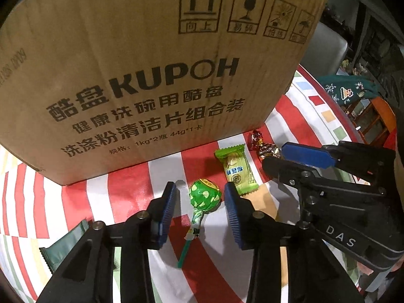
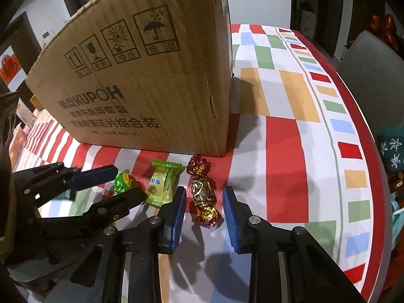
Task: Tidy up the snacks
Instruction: 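Grasp the gold-wrapped candies with the right tool while the left tool grasps the green lollipop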
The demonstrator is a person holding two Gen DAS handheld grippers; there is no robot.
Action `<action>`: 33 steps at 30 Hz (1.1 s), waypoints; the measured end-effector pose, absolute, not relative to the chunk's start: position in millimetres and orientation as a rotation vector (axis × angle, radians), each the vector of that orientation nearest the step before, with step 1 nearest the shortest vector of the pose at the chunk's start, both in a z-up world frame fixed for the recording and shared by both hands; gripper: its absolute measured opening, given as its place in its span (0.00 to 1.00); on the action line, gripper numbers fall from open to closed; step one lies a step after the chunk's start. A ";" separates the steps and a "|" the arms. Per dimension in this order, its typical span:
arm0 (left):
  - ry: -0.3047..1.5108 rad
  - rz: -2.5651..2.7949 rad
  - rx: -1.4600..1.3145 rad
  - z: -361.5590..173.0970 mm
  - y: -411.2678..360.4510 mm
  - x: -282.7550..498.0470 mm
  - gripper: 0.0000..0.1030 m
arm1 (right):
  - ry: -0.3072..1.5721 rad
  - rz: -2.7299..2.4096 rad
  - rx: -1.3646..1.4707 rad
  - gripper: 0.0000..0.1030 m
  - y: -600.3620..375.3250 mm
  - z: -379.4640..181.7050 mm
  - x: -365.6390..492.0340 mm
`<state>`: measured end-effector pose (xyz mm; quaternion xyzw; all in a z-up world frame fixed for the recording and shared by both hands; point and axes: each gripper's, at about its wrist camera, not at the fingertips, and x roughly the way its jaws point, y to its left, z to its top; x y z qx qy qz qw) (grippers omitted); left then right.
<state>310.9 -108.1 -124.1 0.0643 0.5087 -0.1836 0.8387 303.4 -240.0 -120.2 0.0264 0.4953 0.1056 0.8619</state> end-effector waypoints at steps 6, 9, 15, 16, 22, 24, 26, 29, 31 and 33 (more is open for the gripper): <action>1.084 -0.409 0.135 -126.6 -112.3 311.3 0.25 | 1.055 0.230 0.060 0.20 -234.7 -124.3 306.3; 1.077 -0.412 0.131 -124.6 -112.5 308.5 0.24 | 1.060 0.238 0.066 0.19 -233.1 -123.9 306.1; 1.055 -0.390 0.104 -114.3 -106.7 295.2 0.24 | 1.051 0.237 0.077 0.19 -234.7 -119.4 295.0; 1.049 -0.389 0.101 -111.8 -104.6 292.4 0.24 | 1.047 0.236 0.076 0.19 -235.0 -118.1 292.3; 1.009 -0.371 0.064 -93.9 -94.9 273.6 0.24 | 1.001 0.225 0.087 0.19 -238.4 -102.8 275.3; 0.995 -0.367 0.050 -87.2 -92.0 268.4 0.24 | 0.982 0.225 0.098 0.19 -239.3 -95.8 268.4; 0.979 -0.365 0.045 -79.4 -89.6 263.9 0.24 | 0.960 0.226 0.099 0.19 -238.0 -87.6 261.9; 0.948 -0.365 0.043 -66.2 -87.3 257.4 0.24 | 0.921 0.228 0.100 0.19 -235.9 -72.9 251.8; 0.929 -0.359 0.042 -57.0 -85.9 253.5 0.24 | 0.898 0.233 0.107 0.19 -234.8 -63.2 246.7; 0.915 -0.344 0.041 -48.6 -84.4 251.0 0.24 | 0.878 0.232 0.108 0.19 -233.4 -53.8 243.0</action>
